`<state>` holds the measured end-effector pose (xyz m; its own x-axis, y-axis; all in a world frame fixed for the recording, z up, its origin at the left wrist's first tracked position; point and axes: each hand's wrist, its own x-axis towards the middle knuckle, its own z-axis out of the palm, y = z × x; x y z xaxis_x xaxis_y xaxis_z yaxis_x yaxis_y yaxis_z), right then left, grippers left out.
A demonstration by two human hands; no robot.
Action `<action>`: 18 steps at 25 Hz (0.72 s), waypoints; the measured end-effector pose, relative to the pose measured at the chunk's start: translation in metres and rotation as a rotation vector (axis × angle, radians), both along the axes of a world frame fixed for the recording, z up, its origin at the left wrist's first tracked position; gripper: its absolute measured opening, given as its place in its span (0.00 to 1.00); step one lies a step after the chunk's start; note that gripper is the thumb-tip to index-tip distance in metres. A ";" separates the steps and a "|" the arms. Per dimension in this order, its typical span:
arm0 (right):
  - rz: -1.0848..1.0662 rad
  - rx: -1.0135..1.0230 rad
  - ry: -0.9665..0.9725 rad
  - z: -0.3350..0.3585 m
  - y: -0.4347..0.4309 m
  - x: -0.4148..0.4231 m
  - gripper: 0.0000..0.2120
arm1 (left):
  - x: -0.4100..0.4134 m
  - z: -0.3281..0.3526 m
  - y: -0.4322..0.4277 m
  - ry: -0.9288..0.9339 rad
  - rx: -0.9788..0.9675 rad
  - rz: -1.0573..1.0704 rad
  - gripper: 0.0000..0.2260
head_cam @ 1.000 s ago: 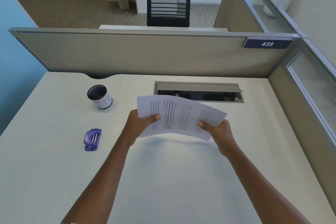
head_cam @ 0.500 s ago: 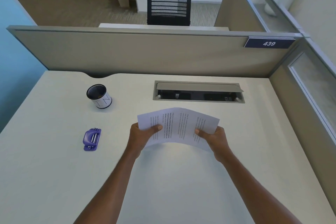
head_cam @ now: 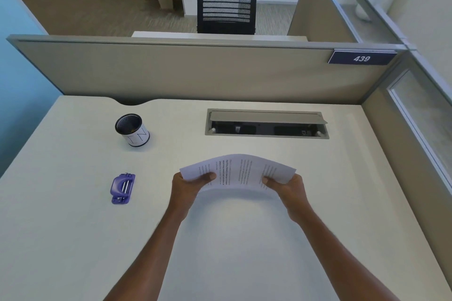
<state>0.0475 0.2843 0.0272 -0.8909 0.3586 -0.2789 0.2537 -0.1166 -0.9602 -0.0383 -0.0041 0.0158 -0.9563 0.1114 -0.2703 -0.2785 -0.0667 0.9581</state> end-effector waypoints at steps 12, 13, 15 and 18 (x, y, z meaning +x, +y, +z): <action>0.010 0.011 0.023 -0.003 -0.005 0.001 0.13 | 0.009 -0.009 0.000 -0.002 0.030 0.102 0.14; 0.012 0.010 0.026 -0.003 -0.005 0.001 0.13 | 0.009 -0.009 0.000 0.004 0.034 0.109 0.14; 0.018 0.013 0.037 -0.002 -0.004 0.000 0.12 | 0.009 -0.008 0.000 0.026 0.034 0.112 0.15; 0.015 0.003 0.021 -0.002 -0.006 0.001 0.14 | 0.010 -0.008 0.000 0.012 0.047 0.098 0.14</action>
<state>0.0481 0.2785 0.0249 -0.9021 0.3456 -0.2586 0.2348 -0.1098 -0.9658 -0.0280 -0.0036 0.0080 -0.9663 0.0298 -0.2555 -0.2572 -0.1379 0.9565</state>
